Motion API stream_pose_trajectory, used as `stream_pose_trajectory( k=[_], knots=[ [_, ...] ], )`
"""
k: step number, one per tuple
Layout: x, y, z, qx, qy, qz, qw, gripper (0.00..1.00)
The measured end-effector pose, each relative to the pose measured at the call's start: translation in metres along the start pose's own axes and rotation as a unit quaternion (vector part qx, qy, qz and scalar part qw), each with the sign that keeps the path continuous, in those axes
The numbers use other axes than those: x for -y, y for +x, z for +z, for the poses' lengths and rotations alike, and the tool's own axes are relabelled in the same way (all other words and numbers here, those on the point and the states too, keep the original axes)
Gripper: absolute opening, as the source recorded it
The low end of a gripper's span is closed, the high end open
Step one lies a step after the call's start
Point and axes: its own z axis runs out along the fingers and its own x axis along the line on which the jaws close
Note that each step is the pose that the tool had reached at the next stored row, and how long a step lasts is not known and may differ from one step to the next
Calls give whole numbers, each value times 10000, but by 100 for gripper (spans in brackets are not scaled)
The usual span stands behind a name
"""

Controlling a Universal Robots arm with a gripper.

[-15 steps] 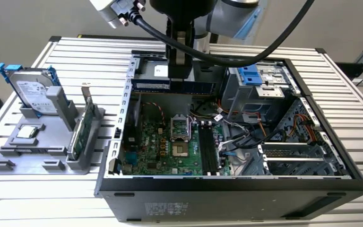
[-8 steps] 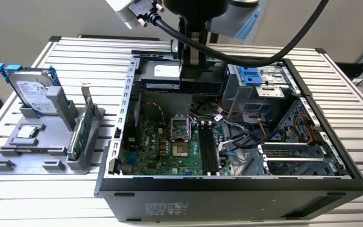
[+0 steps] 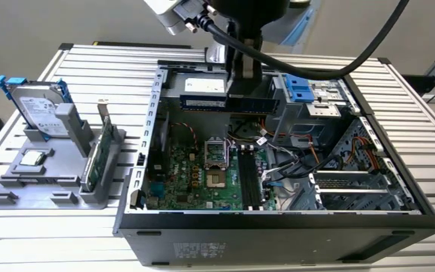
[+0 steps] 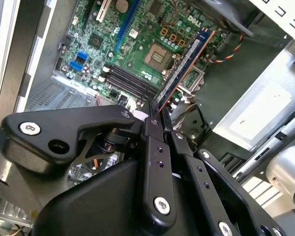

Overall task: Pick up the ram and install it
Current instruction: 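Pick up the ram and move it above insertion slot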

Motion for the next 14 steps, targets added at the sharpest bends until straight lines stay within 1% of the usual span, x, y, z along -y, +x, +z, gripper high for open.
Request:
stream_pose_trajectory(
  k=[6, 14],
  knots=[
    [-98, 8, 1, 0, -1, -40, 10000, 0],
    [-254, 16, 2, 0, -1, -92, 10000, 0]
  ],
)
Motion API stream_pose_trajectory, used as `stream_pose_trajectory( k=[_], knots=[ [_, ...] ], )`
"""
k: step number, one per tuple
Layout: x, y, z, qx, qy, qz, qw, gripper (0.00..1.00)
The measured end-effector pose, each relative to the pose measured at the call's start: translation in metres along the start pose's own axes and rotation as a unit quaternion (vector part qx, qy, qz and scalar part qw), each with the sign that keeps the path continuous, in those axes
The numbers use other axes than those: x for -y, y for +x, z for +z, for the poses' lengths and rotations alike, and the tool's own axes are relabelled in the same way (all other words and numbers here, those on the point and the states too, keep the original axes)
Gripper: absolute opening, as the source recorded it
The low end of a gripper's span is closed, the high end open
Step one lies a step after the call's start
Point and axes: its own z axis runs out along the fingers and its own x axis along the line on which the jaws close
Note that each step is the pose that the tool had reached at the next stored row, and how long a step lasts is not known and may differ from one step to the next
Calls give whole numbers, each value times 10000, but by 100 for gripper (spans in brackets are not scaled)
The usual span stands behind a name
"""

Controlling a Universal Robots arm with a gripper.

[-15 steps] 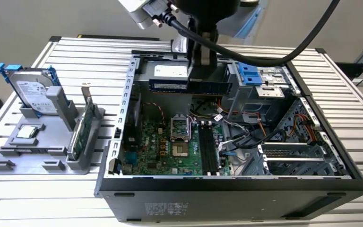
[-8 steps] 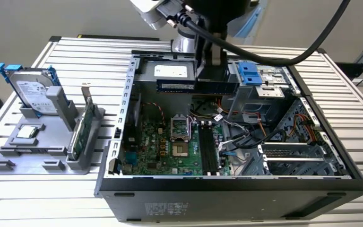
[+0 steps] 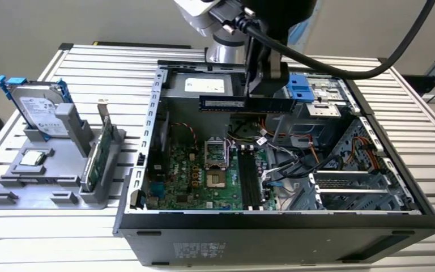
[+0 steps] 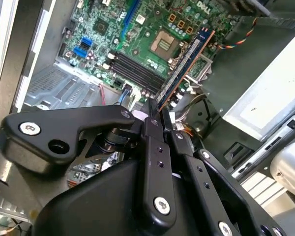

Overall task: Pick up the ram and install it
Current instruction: 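Pick up the ram and move it above insertion slot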

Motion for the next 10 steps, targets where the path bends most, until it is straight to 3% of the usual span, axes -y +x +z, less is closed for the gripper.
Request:
stream_pose_trajectory(
  k=[10],
  knots=[
    [-179, 7, 2, -1, -1, -58, 10000, 0]
  ],
)
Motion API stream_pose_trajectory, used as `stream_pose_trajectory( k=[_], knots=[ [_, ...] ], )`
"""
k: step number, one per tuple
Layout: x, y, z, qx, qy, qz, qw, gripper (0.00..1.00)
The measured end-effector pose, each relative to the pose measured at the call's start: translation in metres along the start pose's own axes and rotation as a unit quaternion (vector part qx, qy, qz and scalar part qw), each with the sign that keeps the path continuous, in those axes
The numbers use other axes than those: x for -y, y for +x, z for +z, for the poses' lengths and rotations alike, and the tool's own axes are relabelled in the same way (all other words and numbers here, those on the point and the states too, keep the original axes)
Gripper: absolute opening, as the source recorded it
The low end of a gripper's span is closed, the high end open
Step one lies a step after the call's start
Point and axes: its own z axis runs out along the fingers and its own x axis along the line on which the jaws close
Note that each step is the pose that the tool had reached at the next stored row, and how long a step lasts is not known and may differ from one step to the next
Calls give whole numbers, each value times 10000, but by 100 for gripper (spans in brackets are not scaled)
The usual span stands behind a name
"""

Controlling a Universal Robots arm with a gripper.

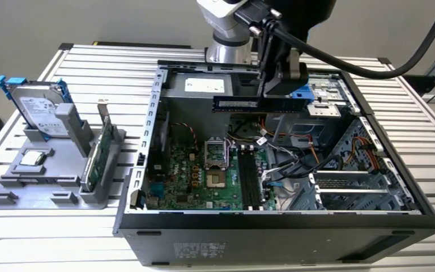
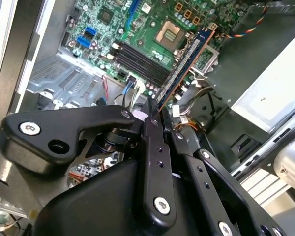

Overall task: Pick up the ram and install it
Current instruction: 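Pick up the ram and move it above insertion slot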

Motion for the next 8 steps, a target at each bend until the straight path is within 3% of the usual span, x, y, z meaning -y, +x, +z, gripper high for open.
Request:
stream_pose_trajectory(
  k=[8],
  knots=[
    [-127, 10, 1, 0, 0, -44, 10000, 0]
  ],
)
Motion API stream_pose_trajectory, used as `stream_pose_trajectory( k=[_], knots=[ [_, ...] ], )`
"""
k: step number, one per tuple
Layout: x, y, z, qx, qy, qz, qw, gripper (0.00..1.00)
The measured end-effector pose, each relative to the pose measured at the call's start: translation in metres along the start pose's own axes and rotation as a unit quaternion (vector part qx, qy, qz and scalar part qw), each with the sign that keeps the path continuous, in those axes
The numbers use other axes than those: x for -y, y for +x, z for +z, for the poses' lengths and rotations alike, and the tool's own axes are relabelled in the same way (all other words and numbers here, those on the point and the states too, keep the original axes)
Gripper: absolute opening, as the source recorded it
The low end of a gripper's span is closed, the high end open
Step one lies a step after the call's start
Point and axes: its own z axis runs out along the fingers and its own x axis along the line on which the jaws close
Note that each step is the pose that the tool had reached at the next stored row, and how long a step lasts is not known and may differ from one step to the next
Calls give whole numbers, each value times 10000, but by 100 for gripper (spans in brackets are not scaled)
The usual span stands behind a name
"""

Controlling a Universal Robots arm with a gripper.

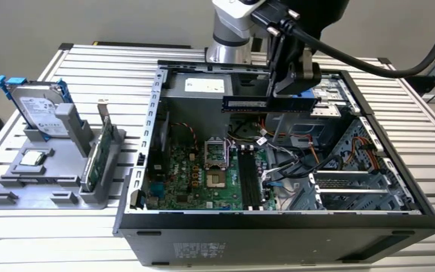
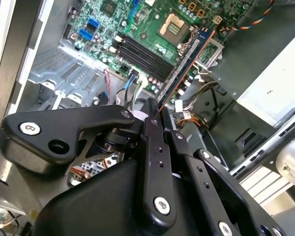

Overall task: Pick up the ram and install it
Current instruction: 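Pick up the ram and move it above insertion slot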

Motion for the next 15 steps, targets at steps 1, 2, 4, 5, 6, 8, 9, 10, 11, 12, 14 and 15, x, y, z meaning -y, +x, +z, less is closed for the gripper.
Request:
stream_pose_trajectory(
  k=[1, 2, 4, 5, 6, 8, 9, 10, 11, 12, 14, 15],
  knots=[
    [-15, 1, 0, 0, 0, -5, 10000, 0],
    [-31, 3, 1, -1, 0, -11, 10000, 0],
    [-58, 5, 1, 0, 0, -22, 10000, 0],
    [-71, 6, 1, 0, 0, -27, 10000, 0],
    [-79, 6, 1, -1, -1, -32, 10000, 0],
    [-82, 6, 1, 0, 0, -34, 10000, 0],
    [-82, 6, 1, -1, 0, -34, 10000, 0],
    [-84, 7, 1, 0, 0, -34, 10000, 0],
    [-84, 8, 1, 0, 0, -35, 10000, 0],
    [-85, 11, 1, 0, 0, -35, 10000, 0],
    [-87, 19, 1, 0, 0, -36, 10000, 0],
    [-88, 26, 1, 0, 0, -35, 10000, 0]
  ],
)
